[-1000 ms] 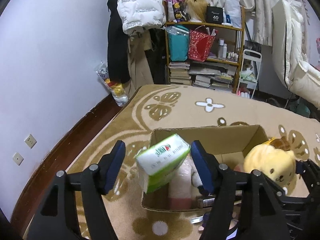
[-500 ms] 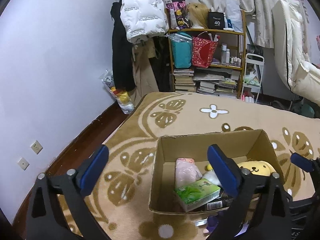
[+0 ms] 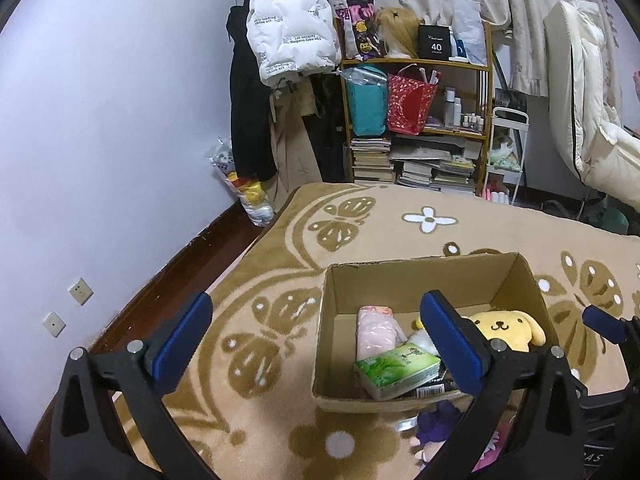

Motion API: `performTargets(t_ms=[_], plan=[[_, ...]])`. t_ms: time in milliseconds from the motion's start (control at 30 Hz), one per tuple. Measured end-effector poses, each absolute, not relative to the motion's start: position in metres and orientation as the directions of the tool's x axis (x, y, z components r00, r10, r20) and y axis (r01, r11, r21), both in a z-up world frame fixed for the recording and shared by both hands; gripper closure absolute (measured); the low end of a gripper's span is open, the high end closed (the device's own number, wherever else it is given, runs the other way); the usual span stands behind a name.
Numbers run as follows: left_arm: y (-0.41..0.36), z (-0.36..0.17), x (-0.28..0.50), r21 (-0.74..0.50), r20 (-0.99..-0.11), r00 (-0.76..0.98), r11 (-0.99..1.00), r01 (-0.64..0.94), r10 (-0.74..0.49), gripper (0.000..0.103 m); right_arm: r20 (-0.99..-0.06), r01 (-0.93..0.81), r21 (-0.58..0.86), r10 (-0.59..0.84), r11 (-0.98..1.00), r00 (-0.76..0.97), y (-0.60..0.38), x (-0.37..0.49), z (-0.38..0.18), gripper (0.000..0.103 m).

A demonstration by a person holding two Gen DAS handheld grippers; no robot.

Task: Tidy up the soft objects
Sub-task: 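Move both tools down to the purple-haired doll and pink bear plush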

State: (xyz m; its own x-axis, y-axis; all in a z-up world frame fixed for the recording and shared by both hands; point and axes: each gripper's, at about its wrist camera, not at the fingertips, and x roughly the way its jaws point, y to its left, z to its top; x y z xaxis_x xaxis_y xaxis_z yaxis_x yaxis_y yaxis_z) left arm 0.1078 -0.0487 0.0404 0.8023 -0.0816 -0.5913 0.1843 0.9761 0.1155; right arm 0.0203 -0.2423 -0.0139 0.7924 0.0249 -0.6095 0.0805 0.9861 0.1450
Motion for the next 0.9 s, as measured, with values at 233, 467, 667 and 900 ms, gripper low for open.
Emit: performTargets(t_ms=[233,467,667,900], plan=[[-0.040,0.044,0.094,0.076,-0.598,0.796,0.983,0.168,-0.090,0.000,-0.625,0.057,0.131,0.038,0.990,0.779,-0.234,0.005,-0.014,0.000],[-0.037,0.042,0.086,0.047,-0.639,0.760,0.981,0.186,-0.113,0.000,-0.659,0.037,0.114,0.048,0.993,0.751,-0.225,-0.006,-0.021,0.000],[-0.037,0.035,0.080,0.046,-0.674,0.728,0.976,0.212,-0.126,0.000,-0.666,0.038,0.085,0.028,0.996,0.745,-0.221,-0.011,-0.021,0.000],[-0.043,0.019,0.078,0.003,-0.732,0.660,0.968,0.252,-0.170,0.000,-0.715,0.046,0.105,0.043,0.993,0.698,-0.224,-0.009,-0.036,0.000]])
